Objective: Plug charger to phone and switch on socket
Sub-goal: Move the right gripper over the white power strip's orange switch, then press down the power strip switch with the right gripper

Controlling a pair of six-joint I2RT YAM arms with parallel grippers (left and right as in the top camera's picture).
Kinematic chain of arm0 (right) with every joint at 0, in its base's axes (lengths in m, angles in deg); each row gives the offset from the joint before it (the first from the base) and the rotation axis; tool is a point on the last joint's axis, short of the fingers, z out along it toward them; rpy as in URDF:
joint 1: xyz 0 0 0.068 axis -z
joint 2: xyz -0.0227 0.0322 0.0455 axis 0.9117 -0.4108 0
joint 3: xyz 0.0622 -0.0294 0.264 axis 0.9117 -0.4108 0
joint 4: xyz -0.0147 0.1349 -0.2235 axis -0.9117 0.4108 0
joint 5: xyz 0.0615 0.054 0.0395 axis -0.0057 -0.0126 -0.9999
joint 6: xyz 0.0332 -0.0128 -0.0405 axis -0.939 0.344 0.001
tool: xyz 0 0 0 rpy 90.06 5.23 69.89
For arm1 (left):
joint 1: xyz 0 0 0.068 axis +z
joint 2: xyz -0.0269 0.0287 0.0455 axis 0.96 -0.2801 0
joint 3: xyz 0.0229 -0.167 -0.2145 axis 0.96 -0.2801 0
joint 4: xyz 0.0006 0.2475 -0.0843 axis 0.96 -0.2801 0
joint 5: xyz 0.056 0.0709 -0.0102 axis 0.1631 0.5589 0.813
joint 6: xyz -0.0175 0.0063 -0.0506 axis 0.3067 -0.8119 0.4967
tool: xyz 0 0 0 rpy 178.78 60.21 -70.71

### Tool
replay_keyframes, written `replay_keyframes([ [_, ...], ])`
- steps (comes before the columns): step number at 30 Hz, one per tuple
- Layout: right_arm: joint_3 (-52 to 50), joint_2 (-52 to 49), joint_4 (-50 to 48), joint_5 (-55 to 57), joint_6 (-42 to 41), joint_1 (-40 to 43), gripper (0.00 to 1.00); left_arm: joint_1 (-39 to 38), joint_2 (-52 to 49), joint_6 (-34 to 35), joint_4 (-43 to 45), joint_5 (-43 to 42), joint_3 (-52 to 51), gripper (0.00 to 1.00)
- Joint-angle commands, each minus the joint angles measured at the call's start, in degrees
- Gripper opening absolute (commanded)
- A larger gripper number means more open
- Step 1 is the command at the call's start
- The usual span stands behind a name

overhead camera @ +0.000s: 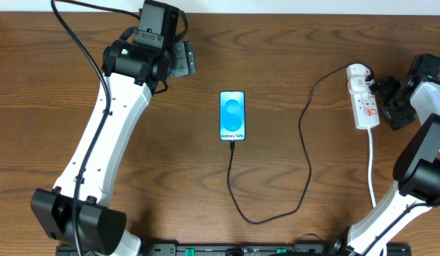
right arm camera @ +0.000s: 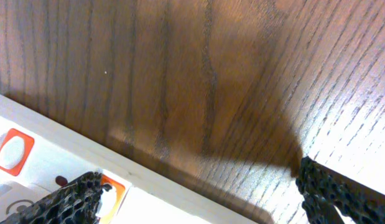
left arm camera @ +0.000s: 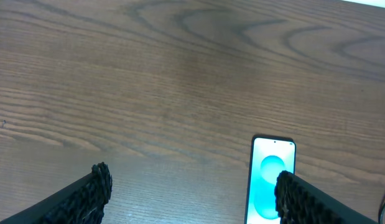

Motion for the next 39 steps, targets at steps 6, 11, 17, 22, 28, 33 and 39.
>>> replay_keyframes([
  [6, -0.92, -2.99, 3.23, -5.62, 1.86, -1.22, 0.99, 0.09, -0.48, -0.50, -0.28, 0.96, -0.11, 0.85],
  [11, -0.92, -2.99, 3.63, -7.39, 2.45, -1.22, 0.99, 0.09, -0.48, -0.50, -0.28, 0.96, -0.11, 0.85],
  [17, -0.92, -2.99, 4.17, -9.99, 2.40, -1.22, 0.99, 0.09, -0.48, -0.50, -0.28, 0.96, -0.11, 0.86],
  [22, -0.92, -2.99, 4.35, -10.25, 2.45, -1.42, 0.99, 0.09, -0.48, -0.50, -0.28, 0.96, -0.11, 0.85],
  [28, -0.90, -0.87, 7.15, -9.79, 2.21, -1.18, 0.98, 0.09, -0.48, -0.50, -0.28, 0.96, -0.11, 0.86],
  [33, -0.90, 5.57, 11.61, -5.57, 1.95, -0.81, 0.99, 0.09, -0.48, -0.50, -0.28, 0.96, -0.11, 0.86],
  [39, -0.92, 17.16, 22.10, -1.84, 1.81, -0.96, 0.99, 0.09, -0.48, -0.50, -0.28, 0.96, -0.11, 0.85],
])
